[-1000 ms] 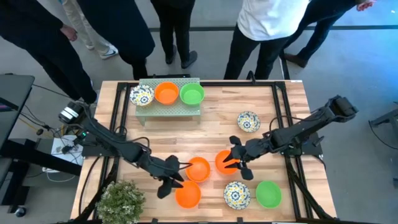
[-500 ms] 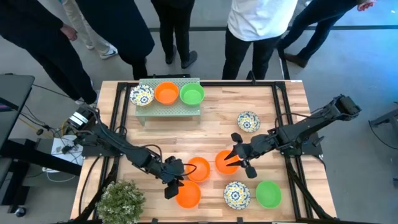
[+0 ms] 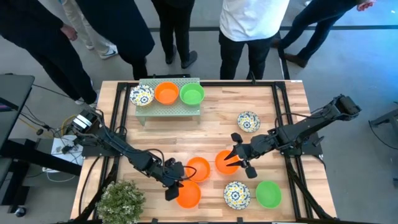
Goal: Pick & Place Mini bowls
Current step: Stack the orange bowl on top of the other orange bowl on the shelf
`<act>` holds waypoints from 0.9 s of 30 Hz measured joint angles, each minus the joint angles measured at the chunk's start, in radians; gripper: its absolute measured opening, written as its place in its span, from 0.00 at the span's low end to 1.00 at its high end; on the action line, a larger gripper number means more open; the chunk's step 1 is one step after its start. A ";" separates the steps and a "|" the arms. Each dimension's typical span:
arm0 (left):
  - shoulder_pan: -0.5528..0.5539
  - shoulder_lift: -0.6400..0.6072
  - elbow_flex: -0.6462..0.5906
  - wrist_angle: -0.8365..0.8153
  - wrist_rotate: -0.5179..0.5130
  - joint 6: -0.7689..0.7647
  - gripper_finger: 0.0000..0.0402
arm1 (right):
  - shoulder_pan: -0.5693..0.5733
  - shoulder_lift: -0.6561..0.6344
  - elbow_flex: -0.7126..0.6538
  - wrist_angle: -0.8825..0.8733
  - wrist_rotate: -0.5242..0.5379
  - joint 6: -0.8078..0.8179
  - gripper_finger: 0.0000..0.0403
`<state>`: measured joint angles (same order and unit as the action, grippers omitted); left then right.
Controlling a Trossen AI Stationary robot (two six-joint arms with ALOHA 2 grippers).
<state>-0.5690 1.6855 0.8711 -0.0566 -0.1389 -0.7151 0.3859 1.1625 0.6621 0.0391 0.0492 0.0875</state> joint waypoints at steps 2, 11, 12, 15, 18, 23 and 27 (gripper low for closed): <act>0.000 0.000 -0.001 -0.003 -0.009 0.001 0.34 | 0.000 0.001 0.000 0.002 0.000 0.001 0.28; 0.000 0.019 -0.015 -0.003 -0.019 0.000 0.34 | 0.001 0.003 0.000 -0.002 0.000 0.043 0.28; 0.000 0.019 -0.015 -0.002 -0.023 0.004 0.33 | 0.000 0.003 0.000 -0.003 0.000 0.043 0.28; 0.000 0.018 -0.015 -0.001 -0.031 0.033 0.26 | 0.001 0.003 0.000 -0.001 0.000 0.045 0.28; 0.004 0.018 -0.015 0.001 -0.037 0.039 0.13 | 0.000 0.003 0.000 -0.001 0.000 0.045 0.28; 0.006 0.002 -0.015 -0.009 -0.014 0.075 0.03 | 0.000 0.003 0.000 -0.001 0.000 0.045 0.28; 0.000 -0.092 -0.015 -0.026 0.001 0.056 0.02 | 0.000 0.003 0.000 -0.001 0.000 0.045 0.28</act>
<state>-0.5690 1.5931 0.8562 -0.0822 -0.1383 -0.6590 0.3857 1.1660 0.6621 0.0380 0.0490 0.1322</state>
